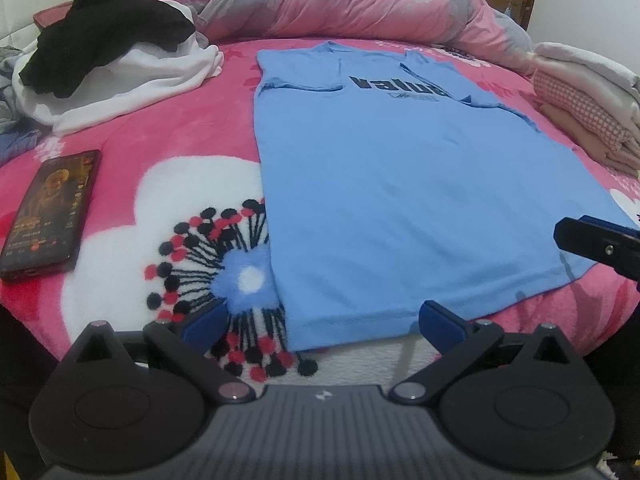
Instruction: Fold clothes
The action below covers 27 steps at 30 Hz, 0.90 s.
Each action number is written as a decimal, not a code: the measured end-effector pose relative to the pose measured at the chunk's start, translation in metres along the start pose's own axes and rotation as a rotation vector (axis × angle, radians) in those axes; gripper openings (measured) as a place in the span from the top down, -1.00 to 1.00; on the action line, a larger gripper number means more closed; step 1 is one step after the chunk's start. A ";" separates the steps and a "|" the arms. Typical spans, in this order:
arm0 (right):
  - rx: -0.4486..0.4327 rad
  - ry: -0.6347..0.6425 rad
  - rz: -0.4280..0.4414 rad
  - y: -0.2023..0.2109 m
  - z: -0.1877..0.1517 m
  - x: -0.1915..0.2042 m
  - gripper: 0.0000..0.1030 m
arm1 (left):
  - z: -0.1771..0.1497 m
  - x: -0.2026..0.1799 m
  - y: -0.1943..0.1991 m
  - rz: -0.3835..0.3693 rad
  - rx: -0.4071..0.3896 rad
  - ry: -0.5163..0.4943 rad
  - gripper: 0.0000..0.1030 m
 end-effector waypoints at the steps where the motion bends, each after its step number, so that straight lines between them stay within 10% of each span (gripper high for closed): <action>1: 0.000 0.001 -0.002 0.000 0.000 0.001 -0.25 | 0.000 0.000 -0.001 0.002 0.004 0.001 -0.99; 27: 0.062 -0.102 0.015 -0.002 -0.026 -0.017 -0.26 | -0.002 -0.001 -0.002 0.191 0.072 0.006 -1.00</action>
Point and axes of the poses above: each gripper's, at about its wrist camera, not at the fingertips, and y roughly against the way its jaws point, x to its left, z to its top, the point moved 6 cm from there along -y, roughly the way its jaws point, and after that the axes turned 4 degrees about y, right-handed, at the moved point
